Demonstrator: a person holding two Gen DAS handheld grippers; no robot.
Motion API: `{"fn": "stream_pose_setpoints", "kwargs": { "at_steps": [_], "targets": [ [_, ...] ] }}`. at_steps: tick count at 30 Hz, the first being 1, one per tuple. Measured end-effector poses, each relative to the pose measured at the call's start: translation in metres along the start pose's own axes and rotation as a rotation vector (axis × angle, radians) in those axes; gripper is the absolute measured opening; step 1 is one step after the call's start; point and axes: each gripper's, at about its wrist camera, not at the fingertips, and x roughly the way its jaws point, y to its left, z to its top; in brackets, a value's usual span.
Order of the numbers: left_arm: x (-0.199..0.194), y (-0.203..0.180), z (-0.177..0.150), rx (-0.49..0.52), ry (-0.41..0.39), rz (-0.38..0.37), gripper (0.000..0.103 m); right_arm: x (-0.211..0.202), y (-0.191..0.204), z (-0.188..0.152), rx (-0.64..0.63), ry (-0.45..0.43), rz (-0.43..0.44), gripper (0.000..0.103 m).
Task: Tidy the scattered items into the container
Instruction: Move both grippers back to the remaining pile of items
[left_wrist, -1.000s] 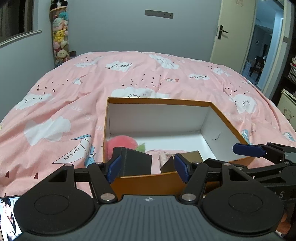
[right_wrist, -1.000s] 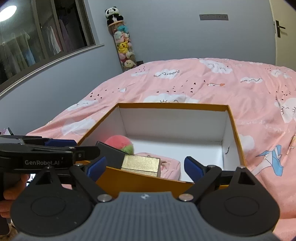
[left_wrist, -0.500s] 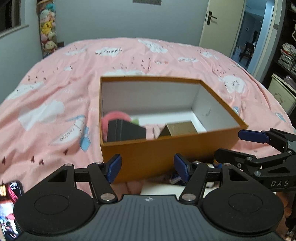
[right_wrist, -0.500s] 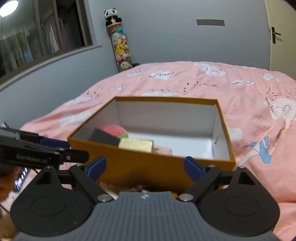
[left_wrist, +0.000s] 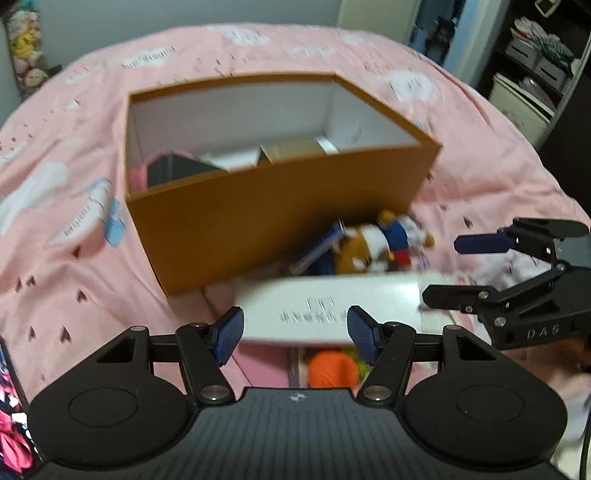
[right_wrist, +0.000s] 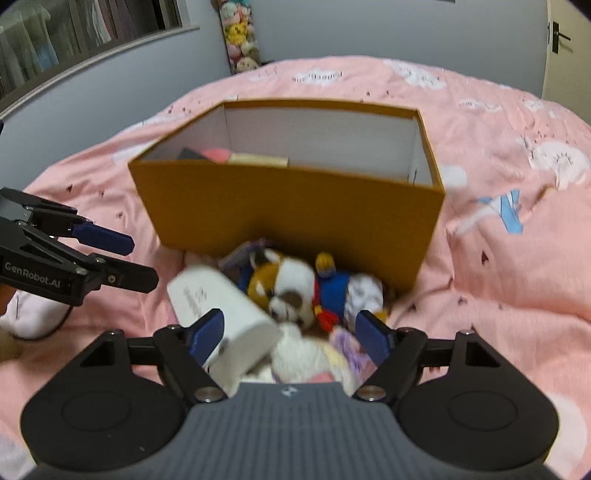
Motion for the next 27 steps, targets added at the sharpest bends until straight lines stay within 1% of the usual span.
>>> {"fn": "stream_pose_setpoints", "kwargs": {
  "at_steps": [5,7,13,17,20,23,27],
  "targets": [
    [0.013,-0.003,-0.009,0.016,0.076,-0.037,0.073,-0.003,0.0,-0.014,-0.004,0.052,0.003,0.082],
    [0.02,-0.006,-0.011,0.026,0.104,-0.042,0.073,-0.003,-0.001,-0.017,0.002,0.065,0.011,0.086],
    [0.038,-0.01,-0.018,0.034,0.155,-0.054,0.073,0.004,-0.001,-0.025,0.021,0.109,0.035,0.09],
    [0.044,-0.01,-0.019,0.029,0.166,-0.063,0.073,0.011,-0.002,-0.027,0.039,0.124,0.042,0.092],
    [0.048,-0.012,-0.02,0.03,0.177,-0.071,0.073,0.014,0.001,-0.027,0.03,0.135,0.036,0.094],
    [0.052,-0.016,-0.021,0.039,0.19,-0.071,0.068,0.018,0.007,-0.028,0.008,0.161,0.018,0.095],
    [0.057,-0.018,-0.021,0.046,0.203,-0.061,0.065,0.021,0.011,-0.029,-0.006,0.174,-0.001,0.095]
  ]
}}
